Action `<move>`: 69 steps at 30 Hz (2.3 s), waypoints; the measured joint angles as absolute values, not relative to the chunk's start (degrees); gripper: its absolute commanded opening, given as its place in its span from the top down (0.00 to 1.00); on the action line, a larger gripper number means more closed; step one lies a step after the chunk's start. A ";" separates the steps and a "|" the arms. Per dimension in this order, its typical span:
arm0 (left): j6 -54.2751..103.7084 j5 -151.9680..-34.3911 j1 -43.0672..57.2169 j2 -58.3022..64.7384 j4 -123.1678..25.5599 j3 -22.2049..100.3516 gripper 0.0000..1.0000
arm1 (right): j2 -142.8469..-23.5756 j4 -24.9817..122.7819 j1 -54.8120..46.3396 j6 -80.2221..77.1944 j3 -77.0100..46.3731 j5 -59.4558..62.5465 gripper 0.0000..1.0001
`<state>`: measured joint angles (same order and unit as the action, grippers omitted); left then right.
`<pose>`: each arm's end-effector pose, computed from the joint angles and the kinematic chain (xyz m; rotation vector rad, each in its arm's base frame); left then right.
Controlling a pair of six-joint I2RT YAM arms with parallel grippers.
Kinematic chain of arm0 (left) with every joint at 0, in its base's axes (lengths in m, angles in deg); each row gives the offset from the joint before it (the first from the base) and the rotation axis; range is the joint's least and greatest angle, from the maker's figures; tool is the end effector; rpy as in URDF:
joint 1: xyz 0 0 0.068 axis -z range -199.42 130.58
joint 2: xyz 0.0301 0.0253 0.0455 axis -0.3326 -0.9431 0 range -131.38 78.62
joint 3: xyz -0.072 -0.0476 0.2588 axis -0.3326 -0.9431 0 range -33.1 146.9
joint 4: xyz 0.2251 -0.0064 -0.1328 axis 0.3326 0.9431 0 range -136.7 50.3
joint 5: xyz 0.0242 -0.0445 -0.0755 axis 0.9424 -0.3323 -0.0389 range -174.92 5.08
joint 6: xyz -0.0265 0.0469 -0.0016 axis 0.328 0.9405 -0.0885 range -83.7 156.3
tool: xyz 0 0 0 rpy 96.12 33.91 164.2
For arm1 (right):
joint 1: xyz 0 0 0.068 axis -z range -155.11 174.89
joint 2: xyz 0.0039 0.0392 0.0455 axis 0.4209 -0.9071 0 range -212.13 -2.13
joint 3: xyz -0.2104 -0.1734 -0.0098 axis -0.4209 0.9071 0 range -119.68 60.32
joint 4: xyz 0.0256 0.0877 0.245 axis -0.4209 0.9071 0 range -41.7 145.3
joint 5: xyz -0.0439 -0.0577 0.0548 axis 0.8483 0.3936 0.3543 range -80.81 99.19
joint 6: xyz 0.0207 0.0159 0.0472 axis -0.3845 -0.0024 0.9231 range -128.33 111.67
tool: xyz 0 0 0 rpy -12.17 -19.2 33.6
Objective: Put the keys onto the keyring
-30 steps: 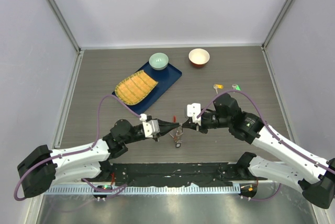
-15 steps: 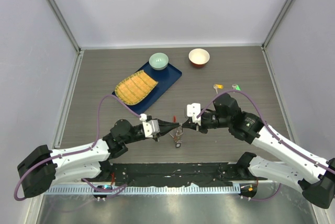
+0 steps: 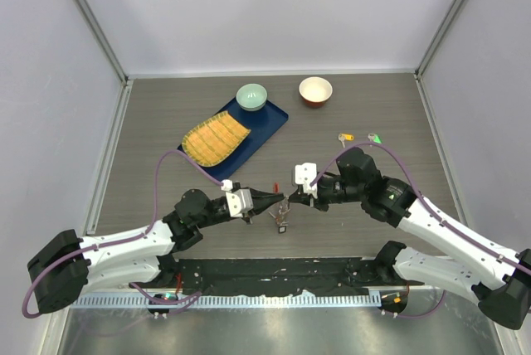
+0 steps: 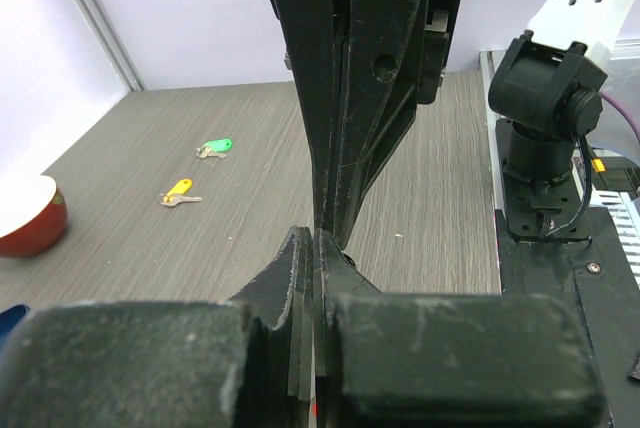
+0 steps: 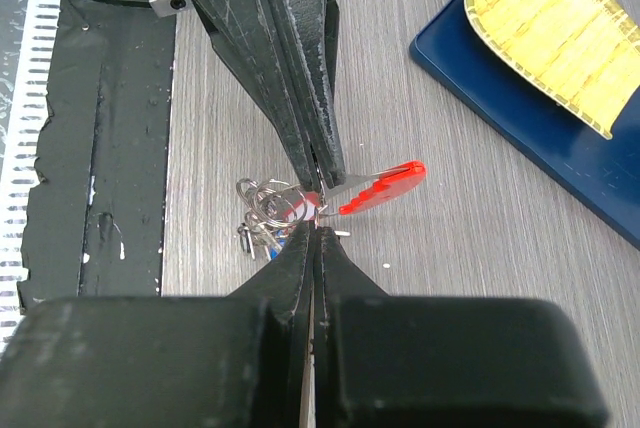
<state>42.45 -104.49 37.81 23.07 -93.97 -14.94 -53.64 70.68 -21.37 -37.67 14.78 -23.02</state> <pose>0.1022 -0.1810 0.2485 1.0152 1.0781 -0.9695 0.1226 0.1557 0.3049 -1.5268 1.3953 0.7609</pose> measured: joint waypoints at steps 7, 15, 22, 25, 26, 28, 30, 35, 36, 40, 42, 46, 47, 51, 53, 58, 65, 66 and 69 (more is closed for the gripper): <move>42.23 -104.62 37.81 22.66 -94.05 -14.92 1.00 | -53.59 70.61 -21.37 -37.61 14.78 -22.80 0.99; 42.19 -104.71 37.81 21.46 -94.05 -14.90 1.00 | -53.59 70.59 -21.37 -36.84 14.78 -23.15 0.99; 41.84 -104.60 37.81 21.37 -94.08 -14.90 1.00 | -53.48 70.48 -21.37 -36.80 14.78 -23.41 0.99; 41.77 -104.27 37.81 21.39 -94.05 -14.90 1.00 | -53.48 70.48 -21.37 -36.78 14.78 -23.35 0.99; 41.77 -104.12 37.81 21.44 -94.05 -14.90 1.00 | -53.48 70.48 -21.37 -36.78 14.78 -23.33 0.99; 41.77 -103.84 37.81 21.63 -94.03 -14.90 1.00 | -53.51 70.52 -21.37 -36.75 14.78 -23.11 0.99; 41.77 -103.64 37.81 21.94 -94.03 -14.90 1.00 | -53.53 70.61 -21.37 -36.64 14.78 -22.63 0.99; 41.77 -103.38 37.81 22.38 -94.03 -14.90 1.00 | -54.07 70.65 -21.37 -36.58 14.78 -21.66 0.99; 41.77 -103.40 37.81 22.40 -94.03 -14.90 1.00 | -54.20 70.65 -21.37 -36.58 14.78 -21.51 0.99; 41.73 -103.42 37.81 22.40 -94.03 -14.90 1.00 | -54.29 70.63 -21.37 -36.53 14.78 -20.97 0.99; 41.66 -103.46 37.81 22.40 -94.03 -14.90 1.00 | -54.29 70.65 -21.37 -36.43 14.78 -20.88 0.99; 41.62 -103.68 37.81 22.35 -94.05 -14.90 1.00 | -54.27 70.63 -21.37 -36.38 14.78 -20.90 0.99; 41.62 -103.81 37.81 22.29 -94.05 -14.90 1.00 | -54.25 70.63 -21.37 -36.40 14.78 -20.92 0.99; 41.57 -104.08 37.81 22.00 -94.05 -14.88 1.00 | -54.25 70.63 -21.37 -36.40 14.78 -20.99 0.99; 41.42 -104.10 37.81 21.85 -94.05 -14.88 1.00 | -54.25 70.63 -21.37 -36.40 14.78 -21.14 0.99; 41.36 -104.14 37.81 21.72 -94.08 -14.88 1.00 | -54.23 70.63 -21.37 -36.40 14.78 -21.60 0.99; 41.38 -104.03 37.81 21.61 -94.08 -14.86 1.00 | -54.23 70.63 -21.37 -36.43 14.78 -21.99 0.99; 41.38 -104.03 37.81 21.59 -94.08 -14.86 1.00 | -54.23 70.63 -21.37 -36.43 14.78 -22.04 0.99; 41.38 -103.99 37.81 21.59 -94.08 -14.86 1.00 | -54.23 70.63 -21.37 -36.43 14.78 -22.06 0.99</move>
<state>41.38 -103.99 37.81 21.59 -94.08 -14.86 -54.23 70.63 -21.37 -36.43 14.78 -22.06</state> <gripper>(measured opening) 0.010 0.030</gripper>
